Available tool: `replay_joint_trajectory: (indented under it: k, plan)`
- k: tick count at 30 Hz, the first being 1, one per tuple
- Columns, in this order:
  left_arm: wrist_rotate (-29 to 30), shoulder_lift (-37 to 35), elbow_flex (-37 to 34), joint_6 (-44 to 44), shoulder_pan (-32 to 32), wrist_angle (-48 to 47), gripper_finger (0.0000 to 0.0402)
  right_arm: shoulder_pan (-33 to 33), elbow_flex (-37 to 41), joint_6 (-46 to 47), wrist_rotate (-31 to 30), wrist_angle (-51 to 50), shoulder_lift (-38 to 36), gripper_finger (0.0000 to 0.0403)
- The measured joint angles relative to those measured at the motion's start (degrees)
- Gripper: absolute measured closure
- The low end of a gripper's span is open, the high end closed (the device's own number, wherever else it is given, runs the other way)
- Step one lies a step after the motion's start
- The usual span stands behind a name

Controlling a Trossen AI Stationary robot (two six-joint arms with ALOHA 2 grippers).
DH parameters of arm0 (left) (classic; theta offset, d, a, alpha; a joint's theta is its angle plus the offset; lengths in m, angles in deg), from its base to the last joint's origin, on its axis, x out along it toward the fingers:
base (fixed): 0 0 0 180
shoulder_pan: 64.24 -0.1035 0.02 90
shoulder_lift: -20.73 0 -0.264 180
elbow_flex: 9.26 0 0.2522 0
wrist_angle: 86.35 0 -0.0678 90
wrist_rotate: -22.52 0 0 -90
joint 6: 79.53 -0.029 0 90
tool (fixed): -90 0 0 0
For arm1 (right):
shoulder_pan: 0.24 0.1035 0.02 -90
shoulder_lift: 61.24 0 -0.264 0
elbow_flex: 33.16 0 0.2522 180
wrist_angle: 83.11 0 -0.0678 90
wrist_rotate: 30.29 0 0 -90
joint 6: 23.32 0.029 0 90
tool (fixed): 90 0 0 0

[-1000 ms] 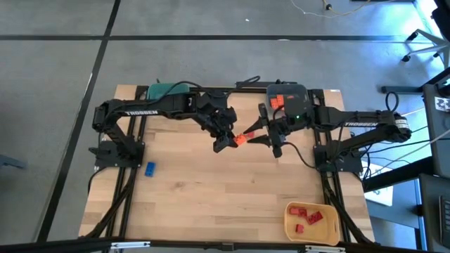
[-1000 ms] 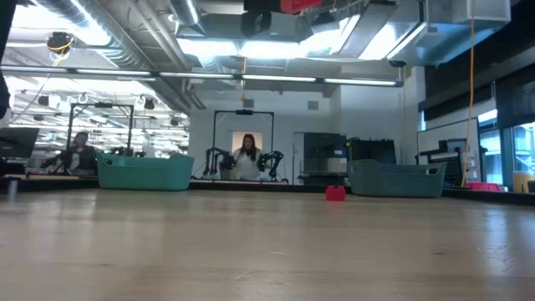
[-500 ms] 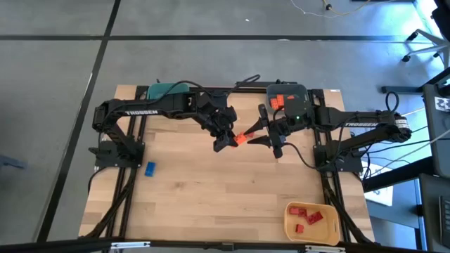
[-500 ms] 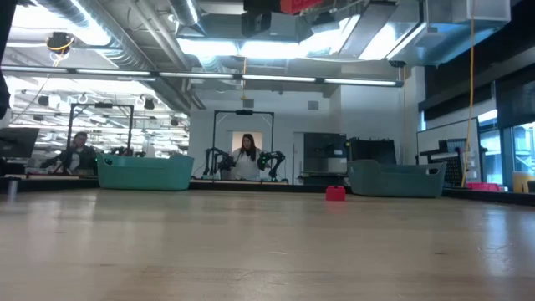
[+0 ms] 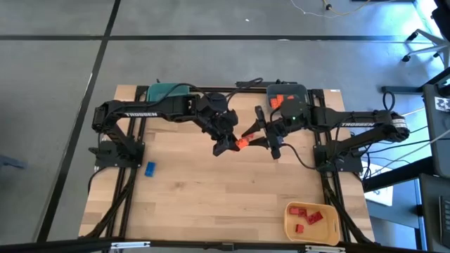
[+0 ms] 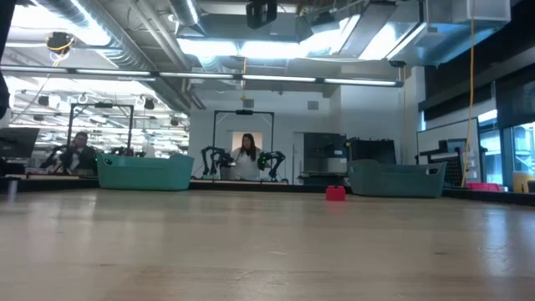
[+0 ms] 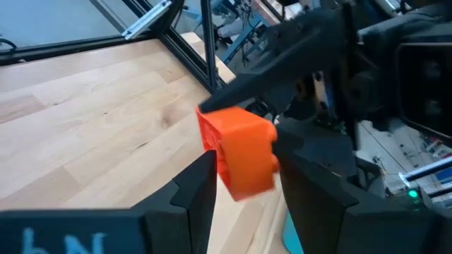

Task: Sort & place blocks by color
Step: Put the orange game piece into the blue bin

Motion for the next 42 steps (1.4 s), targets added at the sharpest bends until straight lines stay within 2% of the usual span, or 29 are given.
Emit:
replay_joint_trajectory:
  k: [5,16,24,33,39,42]
  plan:
    - [0.02,0.00,0.00,-0.01,0.00,0.00,0.0276,0.00,0.00,0.00,3.31,2.09,1.15,0.0244]
    - [0.03,0.00,0.00,-0.27,-0.23,-0.59,0.0276,-0.03,-0.02,0.17,3.85,3.04,2.33,0.0246]
    - [-1.15,0.00,0.00,-0.55,-1.16,-0.92,0.0276,0.37,-0.02,-0.30,3.85,2.96,2.32,0.0306]
    - [-0.88,-0.02,0.00,-0.55,-1.32,-0.88,0.0275,0.37,-0.02,-0.16,3.85,2.83,2.30,0.0309]
    - [0.66,-0.09,0.00,-0.24,-1.35,-0.67,0.0208,0.35,0.02,0.67,3.74,2.56,2.28,0.0309]
    - [0.78,-0.09,0.00,-0.47,-1.40,-0.68,0.0188,0.37,0.02,0.65,3.76,2.63,2.28,0.0309]
